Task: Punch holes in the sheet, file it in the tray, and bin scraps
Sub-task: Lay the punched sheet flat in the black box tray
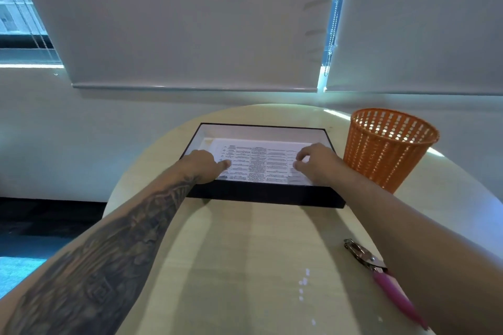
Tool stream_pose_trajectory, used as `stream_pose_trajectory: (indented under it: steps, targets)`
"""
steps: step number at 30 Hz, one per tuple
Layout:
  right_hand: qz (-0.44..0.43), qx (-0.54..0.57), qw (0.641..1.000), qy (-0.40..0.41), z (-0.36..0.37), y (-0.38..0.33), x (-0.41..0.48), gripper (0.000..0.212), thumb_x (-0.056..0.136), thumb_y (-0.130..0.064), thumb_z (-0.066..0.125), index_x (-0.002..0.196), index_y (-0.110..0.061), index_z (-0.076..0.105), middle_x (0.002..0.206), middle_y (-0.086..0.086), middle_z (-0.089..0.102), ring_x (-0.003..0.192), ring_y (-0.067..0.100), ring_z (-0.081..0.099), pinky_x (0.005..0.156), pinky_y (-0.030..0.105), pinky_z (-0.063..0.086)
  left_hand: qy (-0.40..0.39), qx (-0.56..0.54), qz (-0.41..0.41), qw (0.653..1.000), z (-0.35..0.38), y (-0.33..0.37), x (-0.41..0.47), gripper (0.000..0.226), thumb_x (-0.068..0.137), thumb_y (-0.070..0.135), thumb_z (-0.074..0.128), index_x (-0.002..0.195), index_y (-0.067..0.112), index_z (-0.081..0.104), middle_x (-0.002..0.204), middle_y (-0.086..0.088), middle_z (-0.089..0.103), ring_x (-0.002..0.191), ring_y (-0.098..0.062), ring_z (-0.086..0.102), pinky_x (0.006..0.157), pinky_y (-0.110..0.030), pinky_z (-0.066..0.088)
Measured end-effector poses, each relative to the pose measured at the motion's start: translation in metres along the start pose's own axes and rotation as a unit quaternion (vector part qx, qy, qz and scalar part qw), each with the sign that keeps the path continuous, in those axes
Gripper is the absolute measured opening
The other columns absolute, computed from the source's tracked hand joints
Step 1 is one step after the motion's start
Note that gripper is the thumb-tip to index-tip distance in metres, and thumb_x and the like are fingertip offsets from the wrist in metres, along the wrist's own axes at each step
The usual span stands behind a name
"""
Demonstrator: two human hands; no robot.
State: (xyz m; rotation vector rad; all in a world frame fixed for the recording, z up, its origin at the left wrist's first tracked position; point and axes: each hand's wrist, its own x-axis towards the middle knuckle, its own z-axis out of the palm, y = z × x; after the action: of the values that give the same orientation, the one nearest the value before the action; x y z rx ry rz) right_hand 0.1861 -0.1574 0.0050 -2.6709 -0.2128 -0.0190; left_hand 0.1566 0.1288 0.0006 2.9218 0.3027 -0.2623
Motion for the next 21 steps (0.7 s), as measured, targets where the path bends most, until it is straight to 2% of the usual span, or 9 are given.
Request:
stream_pose_trajectory:
  steps: [2,3,6,10,13,16,19,21]
  targets:
    - [-0.042,0.031,0.998,0.042,-0.008,-0.001,-0.015,0.019,0.094,-0.038,0.064,0.106,-0.025,0.071,0.139,0.001,0.056,0.119,0.023,0.057,0.093,0.035,0.047,0.055,-0.028,0.019,0.998,-0.003,0.002,-0.011,0.078,0.095,0.070,0.034,0.141,0.008,0.049,0.147,-0.016,0.048,0.127,-0.032,0.051,0.105,-0.043,0.043]
    - [-0.065,0.037,0.996,0.052,-0.012,-0.001,-0.025,0.017,0.094,-0.037,0.063,0.105,-0.026,0.070,0.136,-0.001,0.057,0.121,0.021,0.056,0.095,0.037,0.047,0.086,-0.058,0.028,0.994,-0.003,0.004,-0.020,0.076,0.095,0.068,0.037,0.146,0.012,0.044,0.154,-0.012,0.041,0.136,-0.032,0.045,0.109,-0.045,0.040]
    - [-0.115,0.044,0.990,0.064,-0.021,-0.005,-0.065,0.016,0.096,-0.036,0.058,0.105,-0.029,0.069,0.123,-0.006,0.061,0.114,0.015,0.056,0.093,0.039,0.049,0.170,-0.137,0.084,0.972,0.001,0.014,-0.050,0.061,0.096,0.056,0.049,0.143,0.017,0.048,0.154,-0.004,0.041,0.139,-0.027,0.040,0.111,-0.044,0.036]
    - [-0.138,0.050,0.988,0.051,-0.016,-0.005,-0.123,0.015,0.095,-0.030,0.059,0.102,-0.025,0.071,0.106,-0.008,0.065,0.096,0.011,0.060,0.083,0.036,0.052,0.238,-0.170,0.180,0.939,0.017,0.034,-0.101,0.041,0.096,0.036,0.058,0.133,0.017,0.056,0.142,-0.001,0.050,0.129,-0.024,0.047,0.106,-0.041,0.040]
    - [-0.143,0.026,0.989,0.031,0.000,0.003,-0.160,0.021,0.094,-0.026,0.058,0.107,-0.024,0.074,0.108,-0.008,0.068,0.099,0.012,0.062,0.087,0.035,0.052,0.231,-0.170,0.227,0.931,0.037,0.047,-0.137,0.035,0.095,0.030,0.060,0.127,0.018,0.060,0.134,0.001,0.057,0.122,-0.022,0.052,0.103,-0.039,0.043]
    - [-0.144,-0.033,0.989,-0.006,0.016,0.013,-0.189,0.030,0.093,-0.024,0.050,0.110,-0.023,0.074,0.116,-0.006,0.069,0.110,0.016,0.061,0.091,0.034,0.050,0.168,-0.164,0.239,0.942,0.066,0.060,-0.163,0.034,0.095,0.027,0.057,0.128,0.020,0.060,0.133,0.004,0.056,0.120,-0.019,0.053,0.102,-0.038,0.044]
    - [-0.179,-0.089,0.979,-0.029,0.026,0.020,-0.210,0.041,0.086,-0.027,0.038,0.107,-0.027,0.073,0.116,-0.007,0.069,0.102,0.022,0.059,0.088,0.039,0.050,0.143,-0.156,0.253,0.944,0.097,0.069,-0.182,0.029,0.095,0.027,0.052,0.122,0.023,0.063,0.129,0.006,0.060,0.118,-0.018,0.054,0.100,-0.035,0.044]
    - [-0.205,-0.122,0.971,-0.022,0.031,0.025,-0.222,0.042,0.085,-0.022,0.039,0.110,-0.028,0.073,0.119,-0.006,0.068,0.097,0.023,0.057,0.088,0.040,0.048,0.143,-0.125,0.274,0.943,0.111,0.072,-0.191,0.027,0.094,0.026,0.051,0.117,0.022,0.066,0.126,0.005,0.063,0.118,-0.021,0.053,0.100,-0.035,0.044]
